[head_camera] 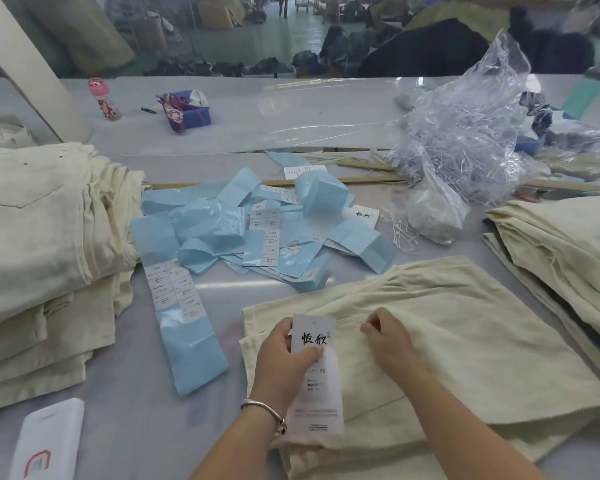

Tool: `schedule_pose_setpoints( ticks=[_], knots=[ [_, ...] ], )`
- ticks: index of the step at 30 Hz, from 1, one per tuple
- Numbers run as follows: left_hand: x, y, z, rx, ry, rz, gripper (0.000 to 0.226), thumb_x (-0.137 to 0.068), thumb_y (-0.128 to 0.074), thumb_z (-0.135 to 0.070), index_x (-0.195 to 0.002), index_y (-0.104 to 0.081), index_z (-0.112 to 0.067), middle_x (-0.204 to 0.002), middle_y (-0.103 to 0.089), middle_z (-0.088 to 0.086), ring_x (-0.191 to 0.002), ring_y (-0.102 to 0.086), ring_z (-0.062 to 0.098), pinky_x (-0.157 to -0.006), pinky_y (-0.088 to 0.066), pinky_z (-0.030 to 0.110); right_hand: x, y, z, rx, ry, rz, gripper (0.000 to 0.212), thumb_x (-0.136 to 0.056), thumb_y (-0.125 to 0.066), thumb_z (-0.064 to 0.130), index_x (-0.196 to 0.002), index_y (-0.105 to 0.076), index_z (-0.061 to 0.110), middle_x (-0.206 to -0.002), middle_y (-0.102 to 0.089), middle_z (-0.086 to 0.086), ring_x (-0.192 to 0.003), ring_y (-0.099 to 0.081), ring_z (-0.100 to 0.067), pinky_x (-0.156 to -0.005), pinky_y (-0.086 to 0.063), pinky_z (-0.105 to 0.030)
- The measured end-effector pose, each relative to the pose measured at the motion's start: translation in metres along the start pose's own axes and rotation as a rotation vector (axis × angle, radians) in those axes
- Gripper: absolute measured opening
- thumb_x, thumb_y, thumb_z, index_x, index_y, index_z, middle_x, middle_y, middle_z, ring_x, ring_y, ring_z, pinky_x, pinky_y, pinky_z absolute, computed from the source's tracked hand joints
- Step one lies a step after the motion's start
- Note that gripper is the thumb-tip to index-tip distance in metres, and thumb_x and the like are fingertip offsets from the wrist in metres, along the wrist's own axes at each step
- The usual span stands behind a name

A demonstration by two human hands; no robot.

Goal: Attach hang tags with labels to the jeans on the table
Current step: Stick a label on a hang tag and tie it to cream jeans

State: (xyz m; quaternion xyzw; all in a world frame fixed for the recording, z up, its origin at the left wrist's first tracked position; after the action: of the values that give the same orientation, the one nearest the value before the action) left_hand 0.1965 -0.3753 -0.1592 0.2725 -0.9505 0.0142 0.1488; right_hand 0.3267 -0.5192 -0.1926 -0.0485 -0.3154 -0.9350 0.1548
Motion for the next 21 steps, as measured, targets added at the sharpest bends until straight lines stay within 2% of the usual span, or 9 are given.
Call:
schedule_pose_setpoints(
  ticks=[2,4,6,8,12,14,17,19,21],
  knots=[
    [-0.006,-0.004,-0.001,-0.020,-0.046,0.011,0.020,-0.080,-0.069,-0.011,-0.089,-0.069,-0.029,-0.081,-0.073,0.006,-0.070,-0.068,0.021,-0.064,-0.055,0.037,0.012,0.005,0.009,-0.349,0.004,-0.002,0.019,-0.090,-0.053,-0.004,-0.076,-0.050,0.007,-0.069,-0.061,-0.007,-0.068,-0.055,-0.019,-0.067,-0.046,-0.026],
    [-0.010,-0.010,-0.002,-0.060,-0.092,0.026,0.024,-0.089,-0.062,-0.012,-0.086,-0.070,-0.034,-0.077,-0.072,0.003,-0.066,-0.066,0.015,-0.063,-0.054,0.036,0.024,0.011,0.020,-0.501,0.081,0.072,0.016,-0.088,-0.056,-0.009,-0.078,-0.052,0.004,-0.064,-0.061,-0.006,-0.059,-0.053,-0.017,-0.059,-0.047,-0.022],
    [-0.011,-0.015,-0.005,-0.077,-0.116,0.053,0.016,-0.086,-0.059,-0.025,-0.086,-0.071,-0.036,-0.075,-0.072,-0.001,-0.064,-0.065,0.011,-0.061,-0.052,0.032,0.033,0.016,0.034,-0.509,0.189,0.154,0.015,-0.084,-0.057,-0.012,-0.082,-0.053,0.002,-0.062,-0.060,-0.004,-0.056,-0.051,-0.014,-0.056,-0.045,-0.020],
    [-0.011,-0.018,-0.008,-0.086,-0.130,0.085,0.019,-0.079,-0.057,-0.031,-0.087,-0.072,-0.037,-0.076,-0.073,-0.003,-0.067,-0.065,0.012,-0.064,-0.053,0.033,0.037,0.017,0.045,-0.465,0.264,0.185,0.016,-0.083,-0.056,-0.014,-0.084,-0.053,0.001,-0.062,-0.058,-0.003,-0.059,-0.053,-0.015,-0.060,-0.045,-0.022],
    [-0.010,-0.020,-0.013,-0.077,-0.152,0.110,0.019,-0.078,-0.059,-0.033,-0.087,-0.075,-0.037,-0.078,-0.073,0.000,-0.071,-0.067,0.018,-0.070,-0.055,0.046,0.038,0.015,0.058,-0.386,0.300,0.123,0.020,-0.084,-0.056,-0.011,-0.086,-0.052,0.009,-0.060,-0.053,-0.001,-0.060,-0.046,-0.018,-0.062,-0.042,-0.031],
    [-0.009,-0.020,-0.017,-0.068,-0.171,0.115,0.018,-0.078,-0.060,-0.034,-0.086,-0.075,-0.035,-0.078,-0.073,0.003,-0.071,-0.066,0.018,-0.071,-0.055,0.050,0.039,0.013,0.060,-0.362,0.302,0.100,0.021,-0.083,-0.058,-0.009,-0.085,-0.052,0.012,-0.059,-0.053,0.000,-0.058,-0.045,-0.015,-0.061,-0.042,-0.032],
    [-0.007,-0.019,-0.019,-0.064,-0.192,0.133,0.021,-0.079,-0.059,-0.030,-0.089,-0.076,-0.038,-0.078,-0.073,-0.003,-0.072,-0.066,0.014,-0.070,-0.055,0.042,0.043,0.010,0.062,-0.328,0.314,0.060,0.024,-0.083,-0.059,-0.007,-0.085,-0.052,0.015,-0.058,-0.056,0.000,-0.057,-0.047,-0.014,-0.060,-0.044,-0.033],
    [-0.003,-0.016,-0.020,-0.053,-0.223,0.152,0.021,-0.084,-0.056,-0.036,-0.090,-0.076,-0.034,-0.081,-0.074,-0.006,-0.075,-0.066,0.009,-0.066,-0.053,0.028,0.046,0.008,0.064,-0.326,0.317,0.018,0.026,-0.083,-0.060,-0.007,-0.084,-0.052,0.018,-0.058,-0.056,-0.001,-0.056,-0.048,-0.013,-0.058,-0.045,-0.032],
    [0.001,-0.012,-0.022,0.031,-0.195,0.175,0.035,-0.091,-0.046,-0.045,-0.091,-0.078,-0.029,-0.089,-0.075,-0.005,-0.082,-0.067,0.008,-0.066,-0.049,0.020,0.050,0.005,0.065,-0.366,0.309,-0.017,0.027,-0.084,-0.061,-0.007,-0.083,-0.052,0.019,-0.058,-0.056,-0.001,-0.056,-0.052,-0.015,-0.058,-0.048,-0.031]
  ],
)
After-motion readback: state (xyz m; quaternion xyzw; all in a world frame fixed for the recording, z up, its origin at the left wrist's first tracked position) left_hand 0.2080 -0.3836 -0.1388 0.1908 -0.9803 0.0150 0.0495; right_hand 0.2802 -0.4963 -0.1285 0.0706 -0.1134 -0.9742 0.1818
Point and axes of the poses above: each hand's wrist, its own x-axis away from the middle knuckle, its own y-axis out of the back of the hand, z = x × y, the point moved 1 cm from there along -x, towards the middle knuckle
